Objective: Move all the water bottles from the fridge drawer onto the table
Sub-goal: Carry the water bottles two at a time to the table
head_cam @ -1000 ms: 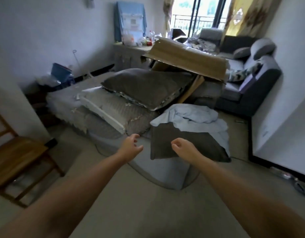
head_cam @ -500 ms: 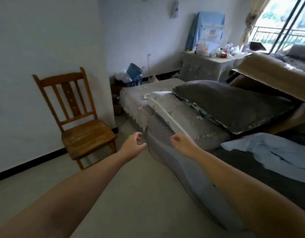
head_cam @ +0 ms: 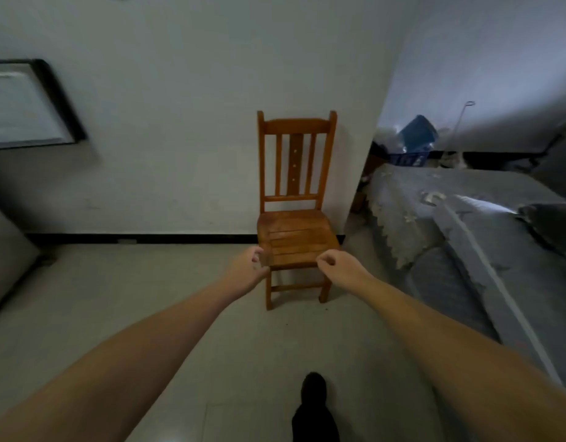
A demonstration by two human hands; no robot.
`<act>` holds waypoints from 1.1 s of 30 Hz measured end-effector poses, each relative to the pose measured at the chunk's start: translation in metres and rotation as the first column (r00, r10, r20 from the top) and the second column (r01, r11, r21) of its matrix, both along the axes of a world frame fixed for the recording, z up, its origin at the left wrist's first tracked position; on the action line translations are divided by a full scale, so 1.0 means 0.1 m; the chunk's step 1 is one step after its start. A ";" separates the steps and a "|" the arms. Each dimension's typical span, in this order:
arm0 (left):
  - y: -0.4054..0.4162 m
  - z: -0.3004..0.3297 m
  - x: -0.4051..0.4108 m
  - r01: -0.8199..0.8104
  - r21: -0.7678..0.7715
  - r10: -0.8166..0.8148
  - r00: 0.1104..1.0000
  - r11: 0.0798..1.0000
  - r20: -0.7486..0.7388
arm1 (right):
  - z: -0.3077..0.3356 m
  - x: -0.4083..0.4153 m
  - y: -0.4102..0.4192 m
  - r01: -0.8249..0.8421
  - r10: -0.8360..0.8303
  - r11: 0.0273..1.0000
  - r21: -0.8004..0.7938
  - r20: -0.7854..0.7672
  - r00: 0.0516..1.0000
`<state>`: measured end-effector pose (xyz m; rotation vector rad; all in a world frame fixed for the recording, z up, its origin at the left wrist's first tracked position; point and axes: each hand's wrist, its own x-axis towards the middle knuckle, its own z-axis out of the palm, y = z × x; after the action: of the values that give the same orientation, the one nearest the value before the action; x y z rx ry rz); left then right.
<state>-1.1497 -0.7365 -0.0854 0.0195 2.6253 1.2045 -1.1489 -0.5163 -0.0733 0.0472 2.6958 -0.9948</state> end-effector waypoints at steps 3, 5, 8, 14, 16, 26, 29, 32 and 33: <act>-0.31 -0.01 -0.37 -0.151 0.001 0.151 0.989 0.989 -0.002 | -0.02 -0.62 -0.37 -0.125 0.124 0.991 -0.042 -0.012 0.992; -0.52 -0.04 -0.64 -0.236 -0.012 0.235 0.972 0.972 -0.012 | -0.01 -1.04 -0.61 -0.212 0.211 0.976 -0.046 -0.026 0.977; -0.79 -0.03 -0.98 -0.351 -0.028 0.351 0.936 0.936 -0.020 | 0.03 -1.59 -0.90 -0.319 0.315 0.946 -0.052 -0.069 0.946; -1.33 0.04 -1.58 -0.577 0.023 0.577 0.816 0.817 -0.021 | 0.10 -2.61 -1.60 -0.519 0.516 0.854 -0.038 -0.078 0.853; -1.49 0.01 -1.65 -0.642 0.034 0.643 0.766 0.766 -0.007 | 0.05 -2.84 -1.88 -0.565 0.563 0.824 -0.029 -0.057 0.824; -2.81 -0.19 -1.80 -0.831 0.025 0.830 0.556 0.556 0.034 | -0.14 -3.43 -3.62 -0.775 0.778 0.625 -0.096 -0.002 0.628; -3.44 -0.21 -1.94 -0.876 0.048 0.875 0.482 0.481 0.034 | -0.18 -3.65 -4.31 -0.815 0.818 0.573 -0.079 -0.005 0.576; -3.98 -0.13 -2.11 -0.885 0.046 0.885 0.465 0.463 0.021 | -0.13 -3.88 -4.94 -0.822 0.823 0.564 -0.074 -0.031 0.567; -4.21 -0.08 -2.19 -0.887 0.038 0.888 0.460 0.459 0.016 | -0.07 -3.96 -5.19 -0.818 0.818 0.570 -0.081 -0.036 0.574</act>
<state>-1.3683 -1.1573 -0.0932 -1.5522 2.5902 1.4786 -1.5446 -1.0352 -0.0803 -1.1257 2.1869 -0.7599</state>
